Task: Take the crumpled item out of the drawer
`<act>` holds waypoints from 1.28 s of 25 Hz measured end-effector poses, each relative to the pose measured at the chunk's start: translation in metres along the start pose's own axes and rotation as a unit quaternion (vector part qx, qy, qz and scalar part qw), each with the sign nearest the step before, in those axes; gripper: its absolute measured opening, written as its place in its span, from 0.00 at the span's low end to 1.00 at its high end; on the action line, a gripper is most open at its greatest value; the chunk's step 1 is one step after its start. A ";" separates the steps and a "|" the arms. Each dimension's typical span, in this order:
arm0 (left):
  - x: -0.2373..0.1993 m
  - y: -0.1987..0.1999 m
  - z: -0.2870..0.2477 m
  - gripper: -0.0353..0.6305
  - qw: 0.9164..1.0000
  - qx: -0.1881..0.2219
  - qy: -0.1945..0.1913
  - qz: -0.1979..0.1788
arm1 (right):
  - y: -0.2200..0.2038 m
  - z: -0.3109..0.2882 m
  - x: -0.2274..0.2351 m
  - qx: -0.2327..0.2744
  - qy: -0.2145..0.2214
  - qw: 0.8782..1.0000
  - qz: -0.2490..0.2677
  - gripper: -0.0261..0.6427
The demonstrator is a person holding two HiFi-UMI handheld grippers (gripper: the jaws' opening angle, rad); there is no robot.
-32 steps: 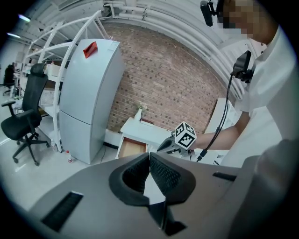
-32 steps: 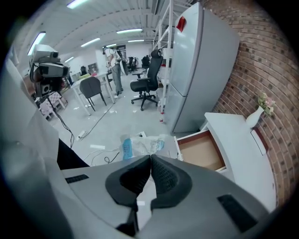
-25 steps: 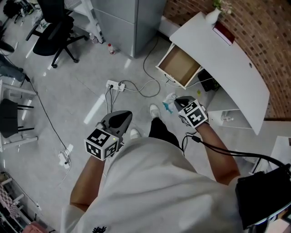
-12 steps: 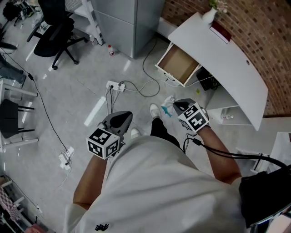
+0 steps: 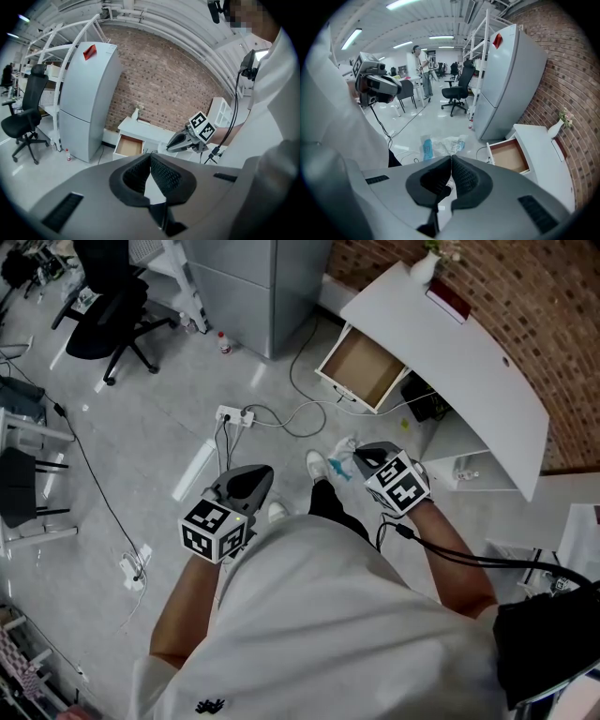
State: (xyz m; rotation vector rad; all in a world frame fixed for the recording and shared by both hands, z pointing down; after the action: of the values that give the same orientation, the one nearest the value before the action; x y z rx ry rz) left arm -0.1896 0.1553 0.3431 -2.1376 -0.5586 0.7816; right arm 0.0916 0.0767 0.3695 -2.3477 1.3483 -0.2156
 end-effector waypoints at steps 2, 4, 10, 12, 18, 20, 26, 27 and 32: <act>0.002 -0.002 0.000 0.09 1.000 0.000 0.001 0.000 | -0.001 0.001 -0.002 0.001 0.000 1.000 0.001 0.09; 0.003 -0.003 0.001 0.09 1.000 0.000 0.002 0.002 | -0.002 0.001 -0.004 0.003 0.001 1.000 0.002 0.09; 0.002 -0.008 0.002 0.09 1.000 0.000 0.006 0.010 | -0.001 -0.001 -0.006 0.005 0.004 1.000 0.001 0.09; 0.001 -0.010 0.003 0.09 1.000 -0.001 0.006 0.013 | 0.000 -0.002 -0.007 0.006 0.005 1.000 0.000 0.08; 0.001 -0.014 0.003 0.09 1.000 -0.005 0.010 0.020 | 0.000 -0.003 -0.008 0.007 0.011 1.000 0.002 0.08; 0.000 -0.014 0.002 0.09 1.000 -0.006 0.009 0.022 | 0.001 -0.004 -0.007 0.008 0.012 1.000 0.002 0.08; -0.004 -0.017 0.001 0.09 1.000 -0.011 0.009 0.026 | 0.003 -0.009 -0.009 0.008 0.015 1.000 0.003 0.08; -0.005 -0.017 0.001 0.09 1.000 -0.012 0.010 0.026 | 0.004 -0.010 -0.008 0.007 0.015 1.000 0.003 0.08; -0.013 -0.016 -0.002 0.09 0.999 -0.016 0.013 0.030 | 0.006 -0.018 -0.001 0.006 0.019 1.000 0.000 0.08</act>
State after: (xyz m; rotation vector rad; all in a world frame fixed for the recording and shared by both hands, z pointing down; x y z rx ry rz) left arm -0.1991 0.1558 0.3614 -2.2001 -0.4977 0.7807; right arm 0.0802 0.0702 0.3836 -2.3456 1.3600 -0.2688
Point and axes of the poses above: the fingertips, and each gripper's own axes: z backward along the fingers, x to its right, y out of its top, the point moved 10 cm from there along z, backward along the fingers, and after that the axes turned 7 degrees about -x, right-handed, at the moved point
